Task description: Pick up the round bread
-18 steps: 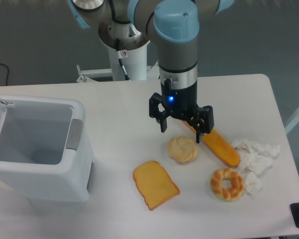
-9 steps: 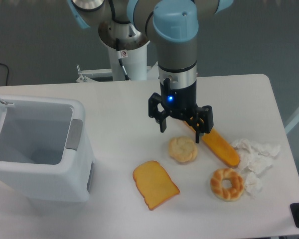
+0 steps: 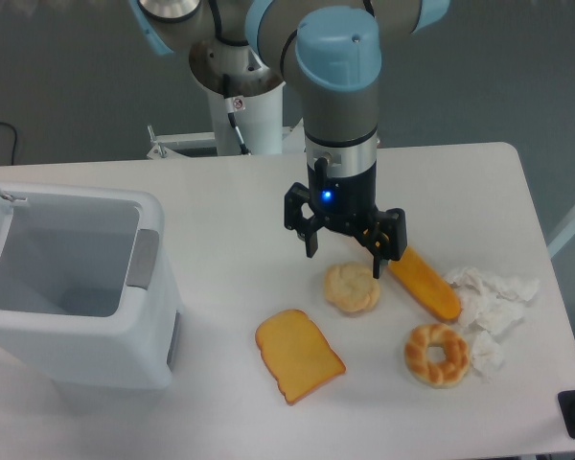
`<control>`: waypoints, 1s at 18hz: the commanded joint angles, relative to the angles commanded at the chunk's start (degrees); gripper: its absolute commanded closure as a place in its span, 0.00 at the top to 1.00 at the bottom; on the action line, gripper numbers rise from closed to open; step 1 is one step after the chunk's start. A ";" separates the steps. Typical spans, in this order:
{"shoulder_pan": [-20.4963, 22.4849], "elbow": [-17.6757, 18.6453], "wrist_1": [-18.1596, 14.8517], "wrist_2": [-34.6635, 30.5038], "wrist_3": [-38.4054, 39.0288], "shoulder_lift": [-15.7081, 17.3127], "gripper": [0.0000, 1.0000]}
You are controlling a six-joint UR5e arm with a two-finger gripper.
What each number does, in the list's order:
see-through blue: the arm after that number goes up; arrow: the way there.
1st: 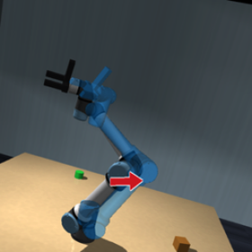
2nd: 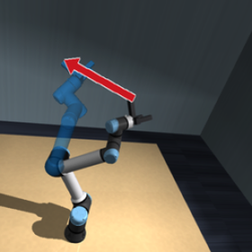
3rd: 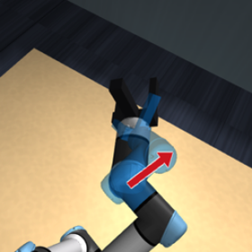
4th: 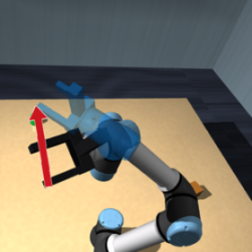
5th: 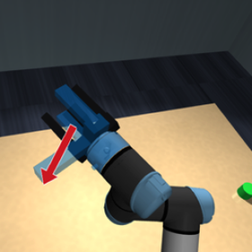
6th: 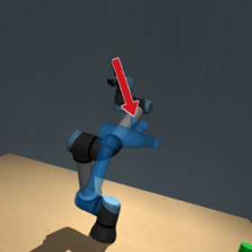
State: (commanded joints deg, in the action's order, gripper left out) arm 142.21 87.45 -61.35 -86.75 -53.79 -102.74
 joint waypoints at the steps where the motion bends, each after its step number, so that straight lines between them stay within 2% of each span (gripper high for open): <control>1: 0.09 0.26 0.09 0.00 -0.09 0.09 1.00; 12: 0.09 0.44 0.44 1.41 0.26 -0.09 1.00; 15: -0.09 1.58 0.44 1.41 0.00 -0.18 1.00; 18: -0.35 2.11 0.44 1.58 -0.35 -1.40 1.00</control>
State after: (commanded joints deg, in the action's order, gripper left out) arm 141.86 89.56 -60.91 -85.17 -54.14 -104.15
